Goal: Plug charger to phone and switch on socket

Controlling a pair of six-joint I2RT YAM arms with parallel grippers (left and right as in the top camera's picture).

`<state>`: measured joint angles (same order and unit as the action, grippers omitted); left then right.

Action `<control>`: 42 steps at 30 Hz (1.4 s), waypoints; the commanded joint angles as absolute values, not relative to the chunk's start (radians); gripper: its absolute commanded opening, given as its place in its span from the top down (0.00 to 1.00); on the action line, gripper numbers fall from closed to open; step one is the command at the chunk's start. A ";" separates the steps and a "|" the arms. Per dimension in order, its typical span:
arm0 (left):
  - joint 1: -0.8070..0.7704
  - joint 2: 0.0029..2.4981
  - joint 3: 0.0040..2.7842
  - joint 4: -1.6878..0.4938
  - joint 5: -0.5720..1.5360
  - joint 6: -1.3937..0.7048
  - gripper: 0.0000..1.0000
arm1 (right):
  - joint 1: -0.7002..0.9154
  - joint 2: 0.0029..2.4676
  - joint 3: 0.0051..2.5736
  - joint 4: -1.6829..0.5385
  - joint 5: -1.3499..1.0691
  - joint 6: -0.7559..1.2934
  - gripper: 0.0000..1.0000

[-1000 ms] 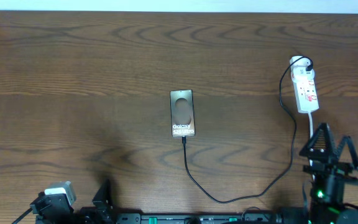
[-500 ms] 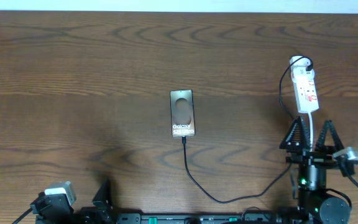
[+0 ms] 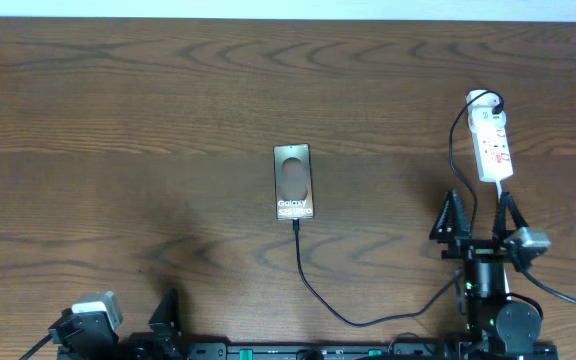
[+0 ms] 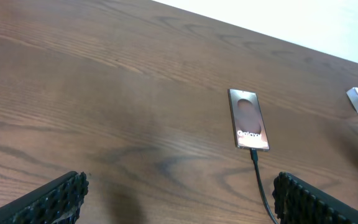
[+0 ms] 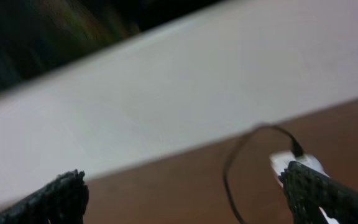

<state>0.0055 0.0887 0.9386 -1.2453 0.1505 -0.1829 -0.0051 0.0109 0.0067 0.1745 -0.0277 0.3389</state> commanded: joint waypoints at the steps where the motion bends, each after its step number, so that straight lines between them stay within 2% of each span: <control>1: 0.010 0.080 0.936 -1.242 0.148 -0.188 0.03 | 0.005 0.004 0.005 0.082 -0.033 0.180 0.01; 7: 0.010 0.080 0.936 -1.242 0.148 -0.188 0.03 | 0.006 0.004 0.005 -0.075 -0.038 0.113 0.01; 14: 0.010 0.080 0.936 -1.242 0.148 -0.188 0.03 | 0.023 0.004 0.005 -0.073 -0.041 -0.016 0.01; 42: 0.010 0.080 0.936 -1.242 0.148 -0.188 0.03 | 0.027 0.005 0.005 -0.074 -0.030 -0.020 0.01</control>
